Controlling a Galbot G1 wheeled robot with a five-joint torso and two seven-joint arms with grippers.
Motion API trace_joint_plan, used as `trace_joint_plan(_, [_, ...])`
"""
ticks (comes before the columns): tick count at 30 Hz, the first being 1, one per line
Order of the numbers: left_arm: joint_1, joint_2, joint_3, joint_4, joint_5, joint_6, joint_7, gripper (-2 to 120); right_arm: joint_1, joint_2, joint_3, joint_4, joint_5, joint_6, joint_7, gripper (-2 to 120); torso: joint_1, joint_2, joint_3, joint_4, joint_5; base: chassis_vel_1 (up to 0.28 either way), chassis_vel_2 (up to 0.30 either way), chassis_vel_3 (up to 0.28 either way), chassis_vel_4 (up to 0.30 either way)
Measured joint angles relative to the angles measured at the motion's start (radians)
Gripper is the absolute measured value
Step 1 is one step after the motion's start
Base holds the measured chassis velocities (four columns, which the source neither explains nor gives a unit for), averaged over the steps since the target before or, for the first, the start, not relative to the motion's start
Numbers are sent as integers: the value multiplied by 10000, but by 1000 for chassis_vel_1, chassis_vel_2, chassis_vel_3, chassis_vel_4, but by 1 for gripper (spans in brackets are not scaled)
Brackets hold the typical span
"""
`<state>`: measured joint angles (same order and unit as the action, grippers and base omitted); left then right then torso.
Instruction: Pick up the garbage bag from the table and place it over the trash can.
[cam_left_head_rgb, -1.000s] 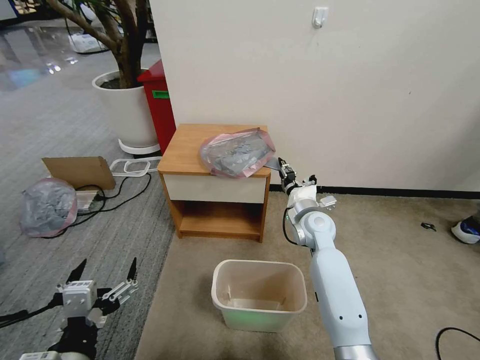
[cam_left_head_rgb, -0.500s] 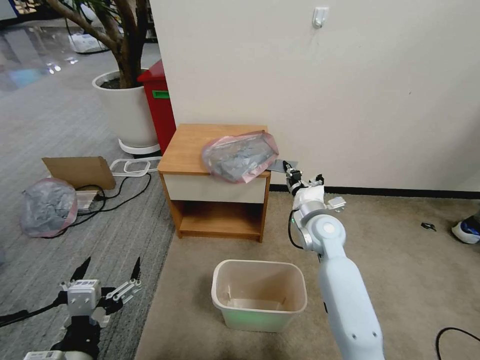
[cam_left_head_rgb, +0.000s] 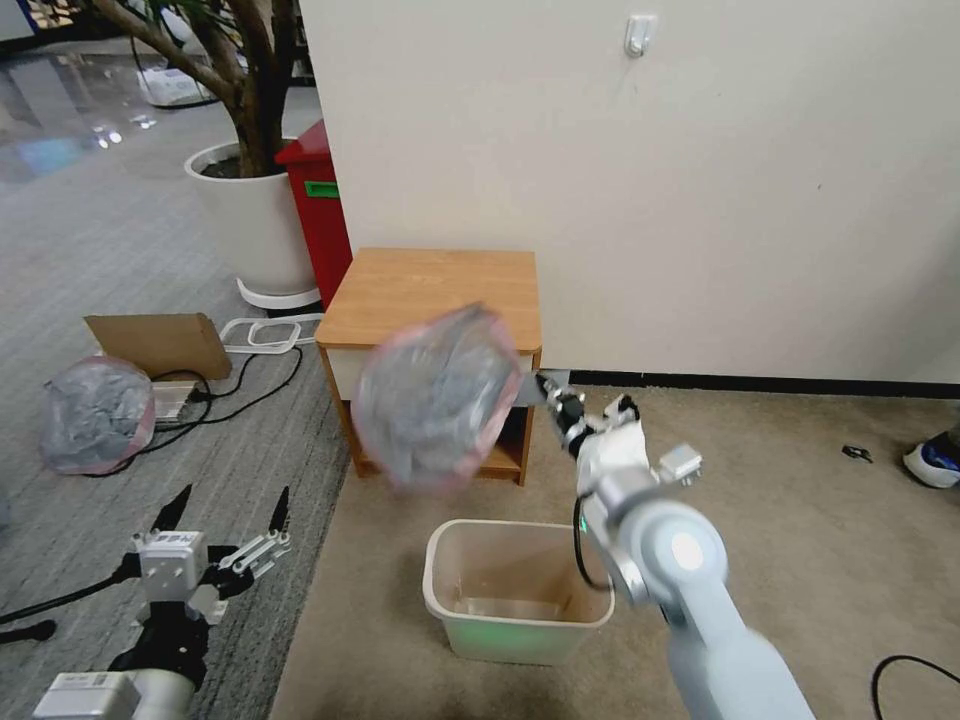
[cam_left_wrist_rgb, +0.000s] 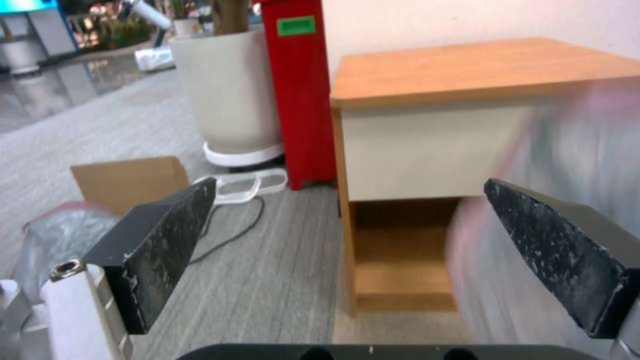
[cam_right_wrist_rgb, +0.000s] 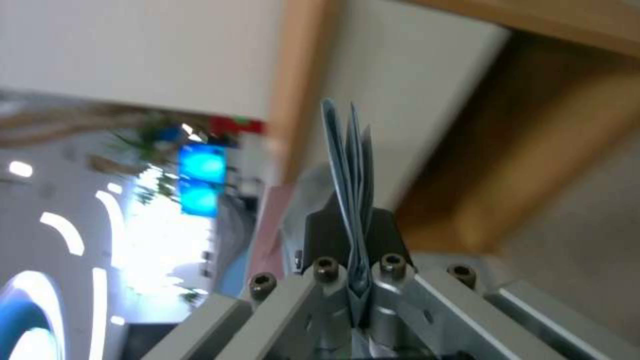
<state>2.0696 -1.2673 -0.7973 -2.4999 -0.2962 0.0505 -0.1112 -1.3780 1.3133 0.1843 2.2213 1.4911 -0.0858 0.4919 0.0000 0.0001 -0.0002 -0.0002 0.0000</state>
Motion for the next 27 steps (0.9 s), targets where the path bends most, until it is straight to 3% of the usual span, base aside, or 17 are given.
trace_joint_plan(9, [-115, 247, 84, 0, -9, -5, 2, 100, -2151, -122, -342, -103, -2387, -209, -696, 0, 0, 0, 1, 1, 0, 0, 0, 0, 0])
trace_joint_plan(27, [-221, 521, 216, 0, 9, -102, 25, 100, -3151, -76, 707, 46, -2497, -902, -1101, 4, 0, 0, 2, 2, 1, 0, 0, 0, 0])
